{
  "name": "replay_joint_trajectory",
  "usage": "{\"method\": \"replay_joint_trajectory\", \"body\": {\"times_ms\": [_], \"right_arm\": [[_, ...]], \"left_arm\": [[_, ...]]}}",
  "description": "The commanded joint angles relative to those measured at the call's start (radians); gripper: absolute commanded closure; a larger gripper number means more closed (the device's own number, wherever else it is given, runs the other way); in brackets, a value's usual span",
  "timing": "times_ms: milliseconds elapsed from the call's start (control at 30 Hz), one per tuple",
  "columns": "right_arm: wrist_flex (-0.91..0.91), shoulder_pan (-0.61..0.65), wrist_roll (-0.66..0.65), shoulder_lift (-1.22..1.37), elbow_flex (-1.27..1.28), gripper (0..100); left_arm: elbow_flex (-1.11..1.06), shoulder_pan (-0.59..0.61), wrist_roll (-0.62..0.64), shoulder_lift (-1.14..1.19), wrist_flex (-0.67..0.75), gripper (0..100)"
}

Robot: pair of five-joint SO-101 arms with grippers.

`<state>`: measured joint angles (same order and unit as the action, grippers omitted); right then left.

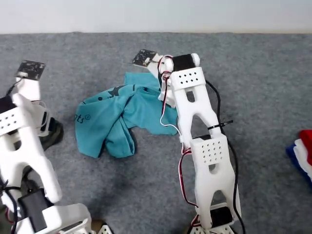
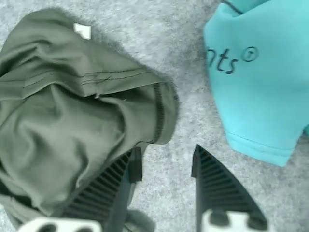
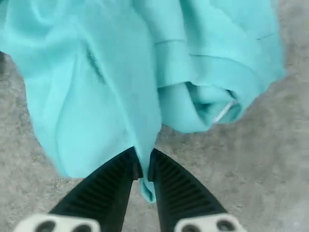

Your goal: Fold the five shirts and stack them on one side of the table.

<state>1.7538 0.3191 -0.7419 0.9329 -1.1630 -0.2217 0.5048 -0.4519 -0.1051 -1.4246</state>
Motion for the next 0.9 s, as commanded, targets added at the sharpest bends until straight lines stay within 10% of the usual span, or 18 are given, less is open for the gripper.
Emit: {"method": "replay_joint_trajectory", "body": {"times_ms": [0, 867], "right_arm": [[0.041, 0.008, -0.011, -0.143, 0.049, 98.7], [0.038, -0.036, 0.086, -0.01, 0.23, 84.6]], "left_arm": [[0.012, -0.081, -0.002, -0.017, -0.06, 82], [-0.124, -0.071, -0.009, -0.097, 0.012, 85]]}}
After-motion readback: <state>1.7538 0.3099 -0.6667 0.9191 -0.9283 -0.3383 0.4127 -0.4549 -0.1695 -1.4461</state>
